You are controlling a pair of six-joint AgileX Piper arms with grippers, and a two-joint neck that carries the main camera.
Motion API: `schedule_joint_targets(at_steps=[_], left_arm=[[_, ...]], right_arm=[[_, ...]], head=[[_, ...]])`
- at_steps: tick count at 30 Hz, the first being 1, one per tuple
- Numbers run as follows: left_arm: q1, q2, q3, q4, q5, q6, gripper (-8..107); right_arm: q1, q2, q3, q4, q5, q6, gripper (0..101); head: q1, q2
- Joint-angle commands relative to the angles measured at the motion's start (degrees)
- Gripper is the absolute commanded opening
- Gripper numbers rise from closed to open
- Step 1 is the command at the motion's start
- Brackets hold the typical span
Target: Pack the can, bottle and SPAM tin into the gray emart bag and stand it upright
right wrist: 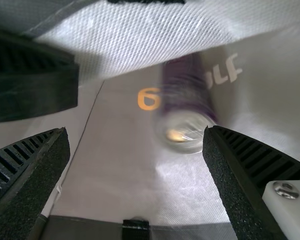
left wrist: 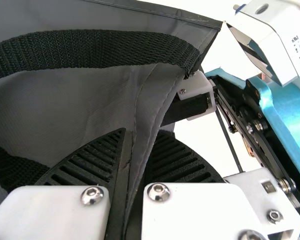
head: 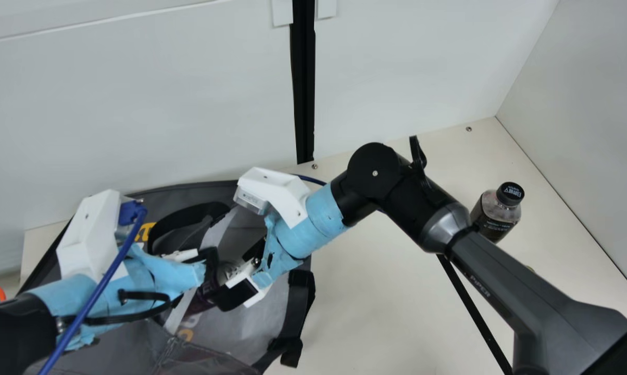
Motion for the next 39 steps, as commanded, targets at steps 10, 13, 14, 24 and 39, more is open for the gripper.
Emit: schedule_joint_targets(at_steps=[10,13,14,24,39], left_arm=[[0.0,0.0,0.0,0.0,0.0,0.0,-8],[0.0,0.0,0.0,0.0,0.0,0.0,-8],[0.0,0.0,0.0,0.0,0.0,0.0,-8],[0.0,0.0,0.0,0.0,0.0,0.0,-8],[0.0,0.0,0.0,0.0,0.0,0.0,-8]], right_arm=[[-0.95,-3.62,1.74,-0.85,-0.09,-0.32,95],[-1.31,-4.92,2.28,-1.28,-0.09,-0.37,95],[-1.45,-5.35,2.48,-1.43,-0.09,-0.38,95],[-3.01,-9.6,4.22,-3.6,-0.09,-0.42,95],[-6.95,-15.39,6.34,-10.29,-0.09,-0.42,95]], head=[[-1.3,-0.05],[-1.3,-0.05],[-1.3,-0.05],[-1.3,-0.05],[-1.3,-0.05]])
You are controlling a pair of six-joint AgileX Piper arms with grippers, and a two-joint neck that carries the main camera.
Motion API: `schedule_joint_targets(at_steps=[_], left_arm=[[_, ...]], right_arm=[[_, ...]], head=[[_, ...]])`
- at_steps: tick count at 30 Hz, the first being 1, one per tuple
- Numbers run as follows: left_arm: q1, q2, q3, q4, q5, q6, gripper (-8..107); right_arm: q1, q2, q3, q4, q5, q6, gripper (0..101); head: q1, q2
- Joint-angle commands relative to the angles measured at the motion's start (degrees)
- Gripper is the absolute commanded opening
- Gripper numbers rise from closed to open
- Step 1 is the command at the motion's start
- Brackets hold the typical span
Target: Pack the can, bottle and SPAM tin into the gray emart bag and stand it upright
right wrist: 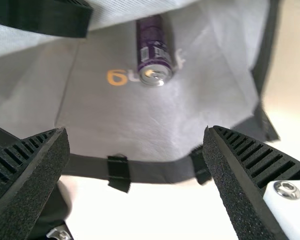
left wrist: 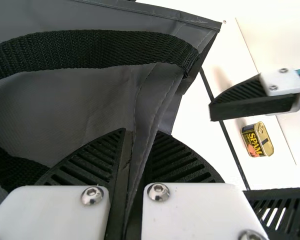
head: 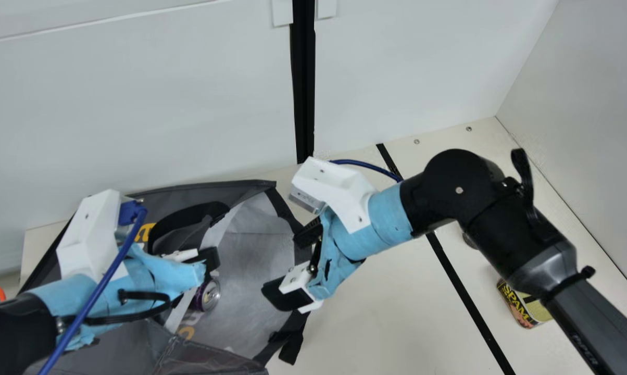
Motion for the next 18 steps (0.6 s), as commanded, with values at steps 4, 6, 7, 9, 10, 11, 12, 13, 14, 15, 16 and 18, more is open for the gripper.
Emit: schedule_joint_targets(at_steps=[4,6,7,9,10,11,12,13,14,15,16,18], left_arm=[[0.0,0.0,0.0,0.0,0.0,0.0,-8],[0.0,0.0,0.0,0.0,0.0,0.0,-8],[0.0,0.0,0.0,0.0,0.0,0.0,-8],[0.0,0.0,0.0,0.0,0.0,0.0,-8],[0.0,0.0,0.0,0.0,0.0,0.0,-8],[0.0,0.0,0.0,0.0,0.0,0.0,-8],[0.0,0.0,0.0,0.0,0.0,0.0,-8],[0.0,0.0,0.0,0.0,0.0,0.0,-8],[0.0,0.0,0.0,0.0,0.0,0.0,-8],[0.0,0.0,0.0,0.0,0.0,0.0,-8],[0.0,0.0,0.0,0.0,0.0,0.0,-8],[0.0,0.0,0.0,0.0,0.0,0.0,-8]], right_arm=[[-1.64,-1.56,0.39,-1.97,-0.14,0.41,95],[-2.3,-2.21,0.5,-2.81,-0.14,0.69,95],[-2.64,-2.53,0.55,-3.23,-0.14,0.86,95],[-3.31,-3.17,0.59,-4.02,-0.14,1.25,95],[-3.62,-3.5,0.6,-4.44,-0.14,1.47,95],[-3.9,-3.81,0.6,-4.9,-0.14,1.7,95],[-4.18,-4.14,0.6,-5.38,-0.14,1.92,95],[-4.42,-4.45,0.6,-5.89,-0.14,2.12,95],[-4.69,-4.77,0.63,-6.4,-0.14,2.29,95],[-4.94,-5.08,0.66,-6.89,-0.14,2.46,95],[-5.18,-5.39,0.69,-7.4,-0.14,2.61,95],[-5.68,-6.0,0.72,-8.55,-0.14,2.88,95]], head=[[-1.3,-0.14],[-1.3,-0.14],[-1.3,-0.14],[-1.3,-0.14],[-1.3,-0.14],[-1.3,-0.14],[-1.3,-0.14],[-1.3,-0.14],[-1.3,-0.14],[-1.3,-0.14],[-1.3,-0.14],[-1.3,-0.14]])
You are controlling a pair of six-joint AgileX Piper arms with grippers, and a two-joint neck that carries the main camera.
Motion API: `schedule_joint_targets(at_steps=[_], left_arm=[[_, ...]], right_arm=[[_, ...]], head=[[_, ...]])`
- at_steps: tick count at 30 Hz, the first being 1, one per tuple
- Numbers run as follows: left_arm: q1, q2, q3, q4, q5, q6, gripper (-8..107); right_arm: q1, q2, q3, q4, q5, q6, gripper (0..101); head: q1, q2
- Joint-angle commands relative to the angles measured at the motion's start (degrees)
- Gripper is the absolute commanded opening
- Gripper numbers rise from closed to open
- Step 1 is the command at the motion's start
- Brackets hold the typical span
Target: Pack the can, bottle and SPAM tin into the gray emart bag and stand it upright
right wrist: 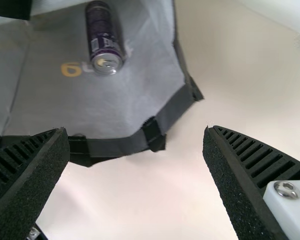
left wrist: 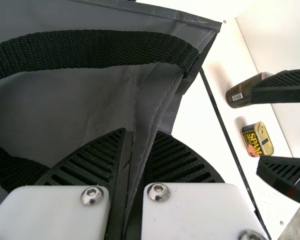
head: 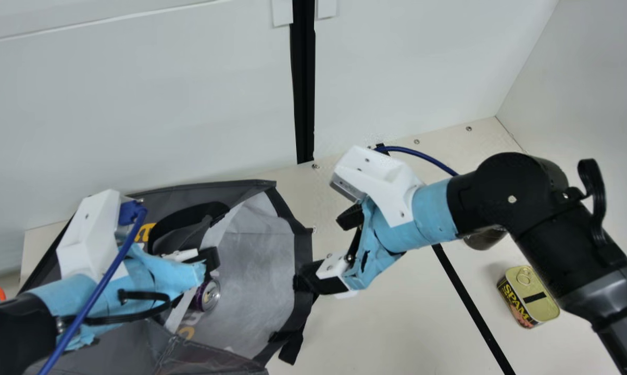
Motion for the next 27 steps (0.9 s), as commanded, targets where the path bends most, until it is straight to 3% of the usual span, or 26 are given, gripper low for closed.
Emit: schedule_joint_targets(at_steps=[1,27], left_arm=[[0.0,0.0,0.0,0.0,0.0,0.0,-8],[0.0,0.0,0.0,0.0,0.0,0.0,-8]], right_arm=[[-0.44,-0.51,0.1,-1.37,-0.06,0.23,95],[-10.35,-11.83,1.05,-16.02,-0.06,1.39,95]], head=[[-1.3,-0.05],[-1.3,-0.05]])
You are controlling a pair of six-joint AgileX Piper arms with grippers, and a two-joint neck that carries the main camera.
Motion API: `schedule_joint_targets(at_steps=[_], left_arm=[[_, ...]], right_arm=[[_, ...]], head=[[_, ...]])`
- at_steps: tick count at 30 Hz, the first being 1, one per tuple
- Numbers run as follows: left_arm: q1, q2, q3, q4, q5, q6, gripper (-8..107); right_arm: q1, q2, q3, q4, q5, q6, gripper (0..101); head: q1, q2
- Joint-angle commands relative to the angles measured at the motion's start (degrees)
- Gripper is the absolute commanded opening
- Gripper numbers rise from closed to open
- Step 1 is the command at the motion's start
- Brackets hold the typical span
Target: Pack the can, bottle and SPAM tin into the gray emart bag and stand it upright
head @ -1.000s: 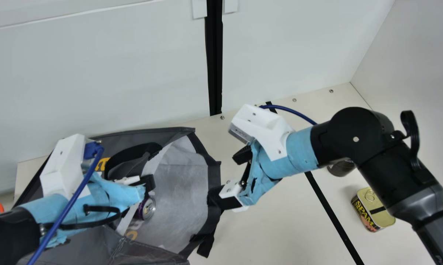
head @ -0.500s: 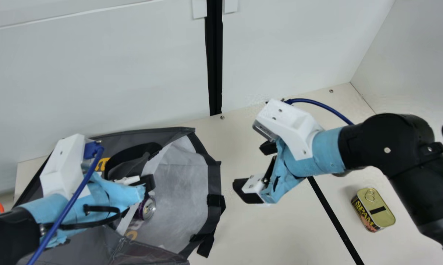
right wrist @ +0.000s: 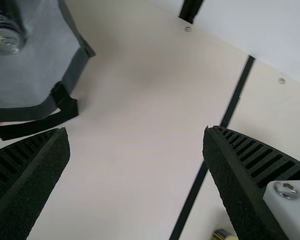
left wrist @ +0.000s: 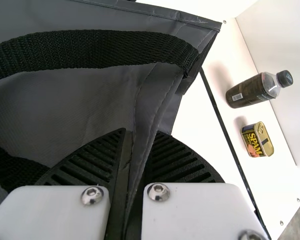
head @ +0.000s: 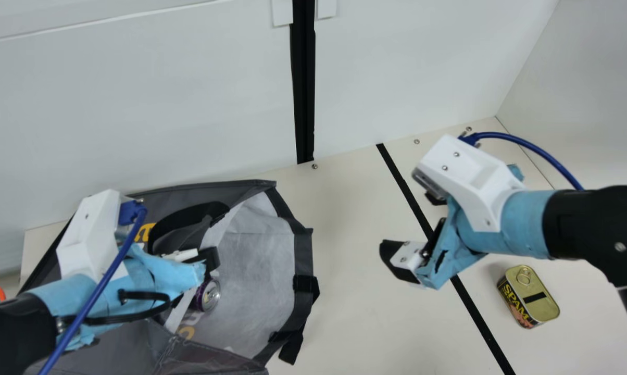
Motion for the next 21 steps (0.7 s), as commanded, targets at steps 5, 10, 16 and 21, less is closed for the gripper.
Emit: schedule_joint_targets(at_steps=[5,10,16,21], left_arm=[[0.0,0.0,0.0,0.0,0.0,0.0,-8],[0.0,0.0,0.0,0.0,0.0,0.0,-8],[0.0,0.0,0.0,0.0,0.0,0.0,-8],[0.0,0.0,0.0,0.0,0.0,0.0,-8]], right_arm=[[-1.11,-3.19,-0.45,-5.65,-0.13,4.82,95],[-0.85,-5.83,-0.4,-10.63,-0.13,10.83,95],[-0.4,-8.75,0.75,-16.3,-0.13,18.31,95],[-0.25,-10.84,1.71,-19.77,-0.13,23.46,95]], head=[[-1.3,-0.14],[-1.3,-0.14],[-1.3,-0.14],[-1.3,-0.14]])
